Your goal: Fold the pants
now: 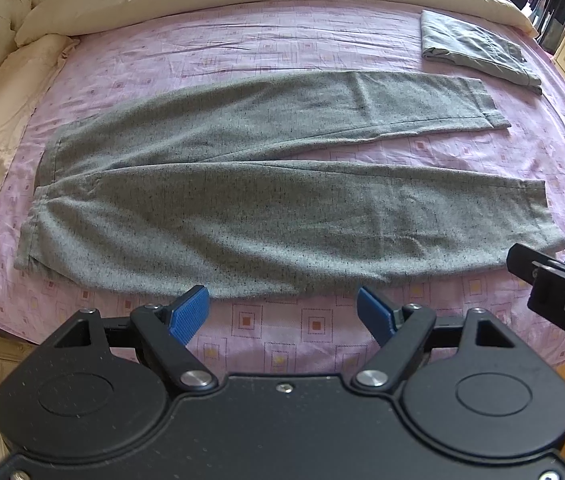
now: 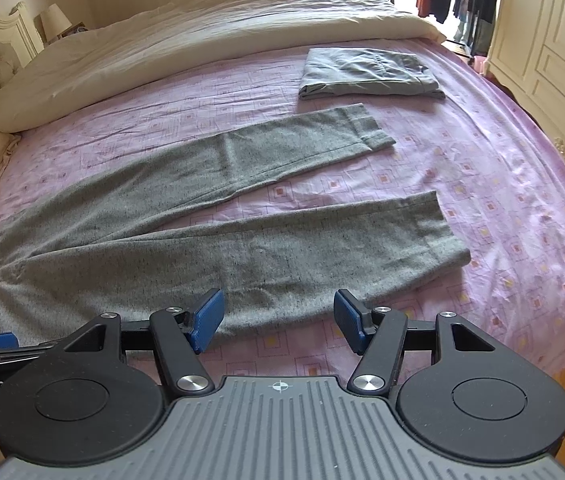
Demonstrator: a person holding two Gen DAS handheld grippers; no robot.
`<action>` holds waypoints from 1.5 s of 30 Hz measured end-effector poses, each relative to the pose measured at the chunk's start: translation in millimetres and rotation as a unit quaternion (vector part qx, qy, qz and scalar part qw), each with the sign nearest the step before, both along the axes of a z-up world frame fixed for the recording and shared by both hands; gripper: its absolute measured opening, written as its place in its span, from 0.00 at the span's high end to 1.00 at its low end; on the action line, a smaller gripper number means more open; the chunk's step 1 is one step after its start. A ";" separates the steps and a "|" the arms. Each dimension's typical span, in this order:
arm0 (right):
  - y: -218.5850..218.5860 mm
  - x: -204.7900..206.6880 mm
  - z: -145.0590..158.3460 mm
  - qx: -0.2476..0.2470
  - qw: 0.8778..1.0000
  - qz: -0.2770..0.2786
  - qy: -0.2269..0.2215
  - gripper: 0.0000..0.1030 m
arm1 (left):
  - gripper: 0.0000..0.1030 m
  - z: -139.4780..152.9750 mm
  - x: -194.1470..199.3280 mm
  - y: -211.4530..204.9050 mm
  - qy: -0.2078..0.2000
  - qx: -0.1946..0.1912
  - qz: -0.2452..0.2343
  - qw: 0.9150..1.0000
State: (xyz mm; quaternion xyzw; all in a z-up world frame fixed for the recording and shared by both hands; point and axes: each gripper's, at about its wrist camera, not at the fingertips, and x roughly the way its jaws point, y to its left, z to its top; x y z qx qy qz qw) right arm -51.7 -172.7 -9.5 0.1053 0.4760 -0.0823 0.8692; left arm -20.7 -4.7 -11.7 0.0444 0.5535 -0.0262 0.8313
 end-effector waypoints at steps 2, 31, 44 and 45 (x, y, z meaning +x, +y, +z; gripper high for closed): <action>-1.4 -0.7 -1.4 0.003 1.000 -0.002 0.002 0.43 | 0.21 -0.8 -0.2 -0.9 0.002 0.002 -0.001 1.000; -29.6 7.6 -33.9 0.052 0.996 -0.052 0.045 0.43 | 0.21 -7.5 8.1 16.4 0.016 0.032 0.029 0.999; -116.4 10.1 -110.7 0.045 0.966 -0.225 0.115 0.43 | 0.21 -40.3 53.6 45.6 0.036 0.066 0.029 0.997; -125.3 11.0 -116.6 0.052 0.962 -0.242 0.117 0.44 | 0.21 -42.5 58.8 46.9 0.033 0.070 0.024 0.997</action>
